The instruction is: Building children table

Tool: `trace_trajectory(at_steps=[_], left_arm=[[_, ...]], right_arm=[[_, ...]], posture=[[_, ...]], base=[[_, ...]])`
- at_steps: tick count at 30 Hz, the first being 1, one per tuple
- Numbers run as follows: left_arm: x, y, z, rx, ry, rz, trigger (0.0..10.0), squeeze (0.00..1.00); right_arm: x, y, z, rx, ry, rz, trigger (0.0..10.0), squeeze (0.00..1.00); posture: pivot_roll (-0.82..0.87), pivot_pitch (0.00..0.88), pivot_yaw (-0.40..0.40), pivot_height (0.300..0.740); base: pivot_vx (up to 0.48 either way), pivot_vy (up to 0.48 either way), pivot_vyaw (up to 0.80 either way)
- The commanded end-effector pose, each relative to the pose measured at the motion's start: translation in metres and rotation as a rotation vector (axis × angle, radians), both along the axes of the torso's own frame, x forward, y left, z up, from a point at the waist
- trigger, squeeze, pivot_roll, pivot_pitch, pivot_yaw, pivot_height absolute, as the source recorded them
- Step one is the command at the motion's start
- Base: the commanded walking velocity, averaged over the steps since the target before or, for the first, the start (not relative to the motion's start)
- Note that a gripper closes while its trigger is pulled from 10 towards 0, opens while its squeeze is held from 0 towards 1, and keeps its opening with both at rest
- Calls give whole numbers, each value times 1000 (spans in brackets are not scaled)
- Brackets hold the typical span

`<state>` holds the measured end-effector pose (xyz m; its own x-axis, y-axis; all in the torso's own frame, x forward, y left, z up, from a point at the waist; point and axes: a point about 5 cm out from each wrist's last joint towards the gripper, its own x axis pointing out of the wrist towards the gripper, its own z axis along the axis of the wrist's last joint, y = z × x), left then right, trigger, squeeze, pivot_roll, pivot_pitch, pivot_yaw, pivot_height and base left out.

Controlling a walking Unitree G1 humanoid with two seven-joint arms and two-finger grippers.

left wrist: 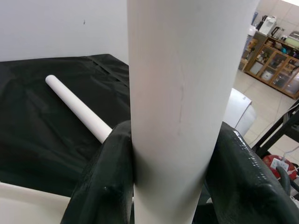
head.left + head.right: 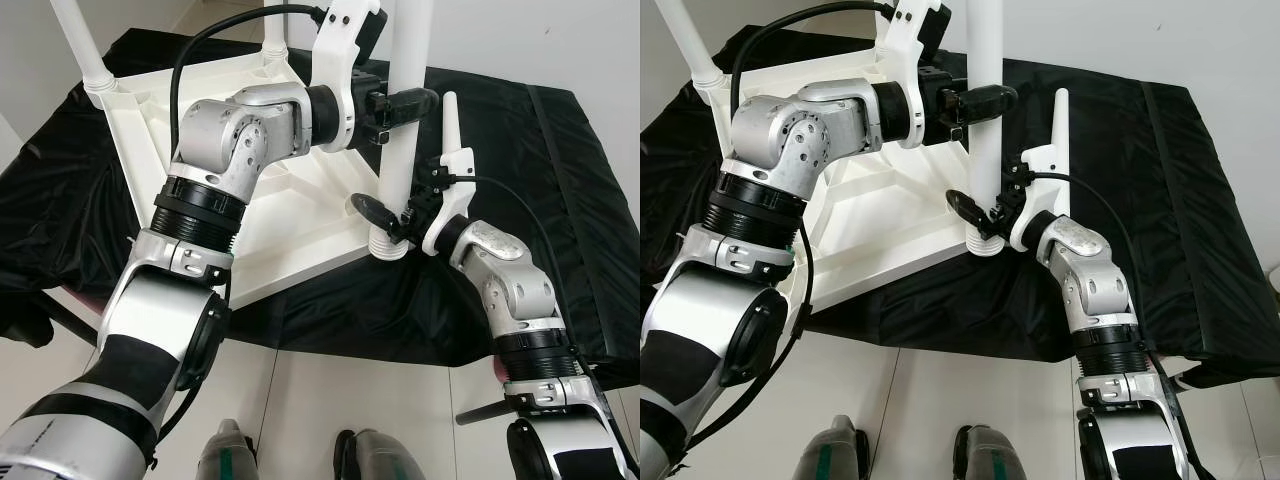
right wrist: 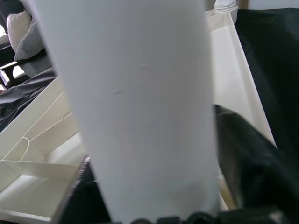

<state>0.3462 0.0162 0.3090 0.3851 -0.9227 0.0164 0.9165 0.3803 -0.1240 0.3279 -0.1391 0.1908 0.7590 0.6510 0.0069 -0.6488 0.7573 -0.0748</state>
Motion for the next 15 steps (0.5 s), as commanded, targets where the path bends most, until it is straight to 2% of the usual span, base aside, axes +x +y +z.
trace_trajectory(at_steps=[1,3,4,5,6,7,8,9,15], left_arm=[[-3,-5,0,17,-12,-21,10000,0],[-4,-5,0,17,-12,-22,10000,0],[-4,-5,0,20,-13,-23,10000,0],[-4,-6,-1,23,-14,-25,10000,0],[-4,-6,-1,24,-15,-26,10000,0],[-4,-6,-1,26,-17,-27,10000,0],[-4,-7,-1,27,-18,-28,10000,0],[-5,-7,-1,26,-19,-30,10000,0],[-7,-8,0,14,-15,-50,10000,0]], right_arm=[[0,-2,6,2,-16,-5,4510,0],[0,-2,7,3,-18,-2,4510,0],[0,-2,8,4,-19,-2,4824,0],[0,-2,9,5,-20,-1,3843,0],[0,-1,10,4,-20,0,3843,0],[0,-1,11,6,-20,1,1961,0],[0,-1,11,7,-20,2,1961,0],[0,-1,11,8,-19,3,0,0],[0,-2,12,8,-15,-8,0,0]], posture=[[-61,40,-15,740],[-61,40,-15,740],[-61,40,-15,740],[-61,40,-15,740],[-61,40,-15,740],[-61,40,-15,740],[-61,40,-15,740],[-61,42,-13,740],[-60,48,-10,740]], base=[[0,0,0],[0,0,0],[0,0,0],[0,0,0],[0,0,0],[0,0,0],[0,0,0],[0,0,0],[0,0,0]])
